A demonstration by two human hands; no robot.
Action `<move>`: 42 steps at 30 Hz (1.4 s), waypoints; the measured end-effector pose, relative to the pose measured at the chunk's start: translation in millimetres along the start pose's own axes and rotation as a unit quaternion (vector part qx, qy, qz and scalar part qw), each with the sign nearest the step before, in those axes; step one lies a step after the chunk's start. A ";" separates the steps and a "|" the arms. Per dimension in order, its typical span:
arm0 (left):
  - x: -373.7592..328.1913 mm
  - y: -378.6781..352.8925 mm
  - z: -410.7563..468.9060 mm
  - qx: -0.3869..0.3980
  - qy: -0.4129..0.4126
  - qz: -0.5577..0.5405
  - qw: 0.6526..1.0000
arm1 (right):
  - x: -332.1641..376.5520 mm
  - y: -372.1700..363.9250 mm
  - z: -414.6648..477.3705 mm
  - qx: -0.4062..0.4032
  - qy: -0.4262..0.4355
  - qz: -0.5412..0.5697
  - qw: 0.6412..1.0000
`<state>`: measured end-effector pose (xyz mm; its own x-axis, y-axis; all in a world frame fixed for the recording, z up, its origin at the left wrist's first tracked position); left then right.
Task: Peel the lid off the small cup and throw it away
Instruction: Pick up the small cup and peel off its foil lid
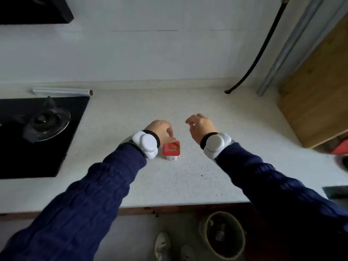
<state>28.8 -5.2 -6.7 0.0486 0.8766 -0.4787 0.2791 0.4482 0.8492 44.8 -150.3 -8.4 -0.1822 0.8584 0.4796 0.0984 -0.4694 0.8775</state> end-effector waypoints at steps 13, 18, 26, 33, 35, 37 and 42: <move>24.4 -63.8 23.6 0.030 0.025 0.059 0.997 | -29.8 -69.1 -1.7 0.116 -0.052 0.006 0.992; 24.5 -77.1 30.0 0.007 0.015 0.108 0.994 | -32.8 -78.2 -3.2 0.130 -0.065 0.012 0.989; 26.3 -75.6 34.5 0.038 0.039 0.074 0.996 | -35.4 -86.2 -0.4 0.136 -0.077 0.032 0.987; 28.2 -70.4 33.0 0.059 0.032 0.035 0.997 | -34.2 -86.7 1.1 0.130 -0.072 0.040 0.988; 28.2 -71.1 32.5 0.063 0.030 0.033 0.997 | -34.2 -87.3 0.5 0.134 -0.080 0.048 0.987; 27.4 -72.4 32.2 0.069 0.026 0.038 0.997 | -34.8 -88.7 -0.8 0.139 -0.095 0.058 0.984; 24.5 -76.0 29.7 0.097 0.008 0.078 0.992 | -34.4 -92.2 -6.9 0.153 -0.111 0.089 0.978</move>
<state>37.3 -23.0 -89.6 0.0902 0.9361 -0.3401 0.4490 0.2666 0.8528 35.3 -138.1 -105.8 0.0787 0.8087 0.5830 0.4030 -0.5607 0.7234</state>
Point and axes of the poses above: each hand's wrist, its own z-axis towards the middle knuckle, its own y-axis out of the back of the hand, x = y × z, the point moved 3 cm from there along z, towards the middle knuckle, and after that the axes turned 6 degrees about -z, right-handed, at the moved point
